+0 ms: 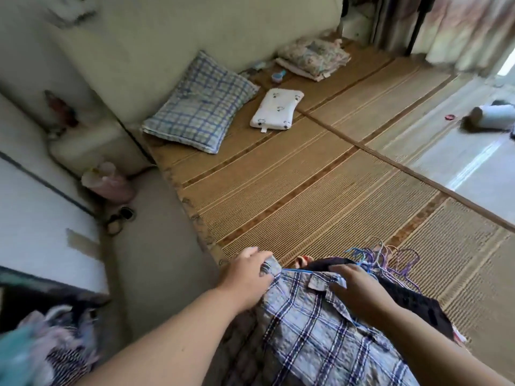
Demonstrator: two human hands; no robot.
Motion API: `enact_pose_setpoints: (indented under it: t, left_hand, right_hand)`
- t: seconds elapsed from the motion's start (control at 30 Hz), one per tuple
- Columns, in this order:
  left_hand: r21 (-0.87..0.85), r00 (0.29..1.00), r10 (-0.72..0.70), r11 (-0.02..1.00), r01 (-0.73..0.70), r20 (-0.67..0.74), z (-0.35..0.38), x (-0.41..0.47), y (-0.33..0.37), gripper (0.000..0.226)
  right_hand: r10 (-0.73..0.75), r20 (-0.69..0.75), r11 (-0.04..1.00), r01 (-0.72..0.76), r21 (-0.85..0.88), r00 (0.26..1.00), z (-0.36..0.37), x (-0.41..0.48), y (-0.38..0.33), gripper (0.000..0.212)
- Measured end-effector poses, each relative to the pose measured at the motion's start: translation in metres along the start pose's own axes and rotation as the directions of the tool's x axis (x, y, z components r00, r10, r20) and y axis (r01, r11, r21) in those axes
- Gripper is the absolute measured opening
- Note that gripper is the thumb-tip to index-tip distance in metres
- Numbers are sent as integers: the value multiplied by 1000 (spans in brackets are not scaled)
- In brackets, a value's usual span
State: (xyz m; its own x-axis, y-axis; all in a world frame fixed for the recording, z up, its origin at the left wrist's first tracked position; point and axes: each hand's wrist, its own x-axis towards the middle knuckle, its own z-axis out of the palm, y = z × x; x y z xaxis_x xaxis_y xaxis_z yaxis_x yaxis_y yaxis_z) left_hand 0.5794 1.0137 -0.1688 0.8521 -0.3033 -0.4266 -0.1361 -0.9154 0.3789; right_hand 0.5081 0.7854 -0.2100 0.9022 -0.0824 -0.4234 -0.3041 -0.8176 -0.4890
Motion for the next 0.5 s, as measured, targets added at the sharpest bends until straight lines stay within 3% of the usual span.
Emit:
enact_pose_setpoints:
  t: [0.1,0.23,0.33,0.5]
  left_hand:
    - [58,989,-12,998,21,-148,-49,-42,-24,54]
    - [67,915,-85,990,121,-395,-117,-109,-64,53]
    - [77,833,-130,976,202,-538,-161,-169,-99,52]
    - [117,671,-196,913,391,-715,-213,-289,-166,57]
  right_hand:
    - [-222,-36,975,220,-36,974,-9,6,-81,43]
    - [-484,-53,874,481,-64,873,-7,-6,-202,46]
    - [-648,-36,761,645,-70,760,4,-30,-295,47]
    - [-857,-38,514,852,-101,513,31,-87,-431,52]
